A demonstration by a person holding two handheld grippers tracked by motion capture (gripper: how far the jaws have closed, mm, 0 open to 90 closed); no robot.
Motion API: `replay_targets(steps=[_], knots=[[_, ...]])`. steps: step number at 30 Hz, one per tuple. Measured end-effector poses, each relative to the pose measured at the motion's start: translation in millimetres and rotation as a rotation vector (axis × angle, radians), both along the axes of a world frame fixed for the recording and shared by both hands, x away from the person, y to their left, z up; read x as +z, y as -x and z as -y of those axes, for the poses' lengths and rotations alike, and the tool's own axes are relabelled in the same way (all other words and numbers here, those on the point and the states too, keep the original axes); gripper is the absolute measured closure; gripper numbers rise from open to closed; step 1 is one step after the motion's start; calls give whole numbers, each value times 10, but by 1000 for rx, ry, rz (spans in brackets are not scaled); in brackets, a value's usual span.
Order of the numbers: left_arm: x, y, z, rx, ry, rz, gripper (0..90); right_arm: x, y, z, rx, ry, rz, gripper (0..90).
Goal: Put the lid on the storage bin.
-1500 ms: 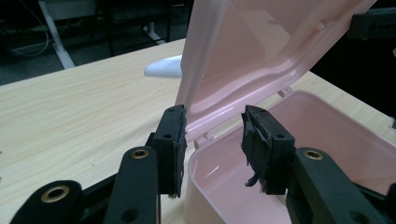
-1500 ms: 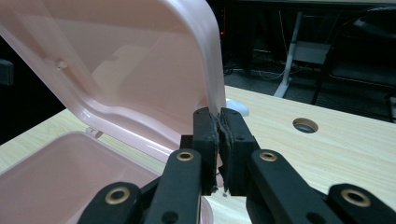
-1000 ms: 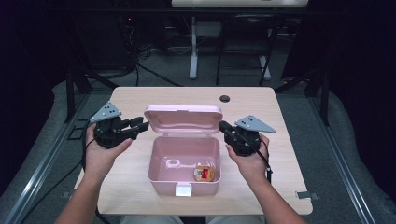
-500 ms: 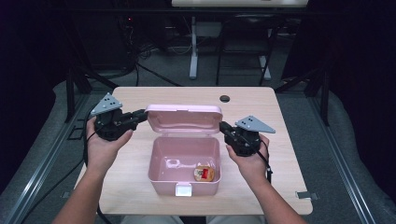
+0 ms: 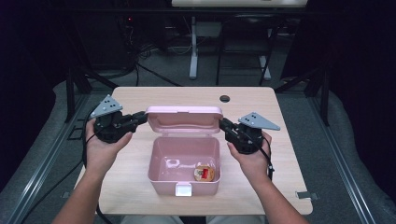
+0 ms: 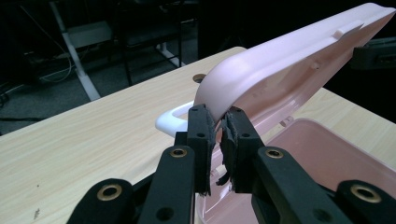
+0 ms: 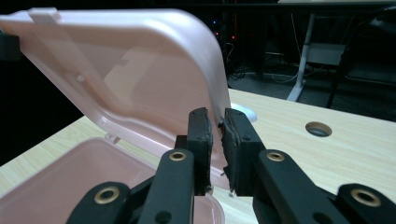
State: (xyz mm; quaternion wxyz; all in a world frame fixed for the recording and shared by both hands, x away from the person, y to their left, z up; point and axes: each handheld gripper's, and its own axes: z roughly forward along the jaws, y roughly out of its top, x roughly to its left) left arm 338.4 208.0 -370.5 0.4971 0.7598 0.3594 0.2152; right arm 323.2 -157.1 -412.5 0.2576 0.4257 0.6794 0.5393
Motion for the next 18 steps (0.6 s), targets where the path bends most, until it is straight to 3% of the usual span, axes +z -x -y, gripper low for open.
replay_targets(steps=[9, 18], knots=[[-23, 44, -34, -19, 18, -10, 819, 137, 59, -5, 12, 4, 19, 806], [-47, 110, -59, -38, 16, -16, 814, 181, 151, -5, 26, 20, 28, 794]])
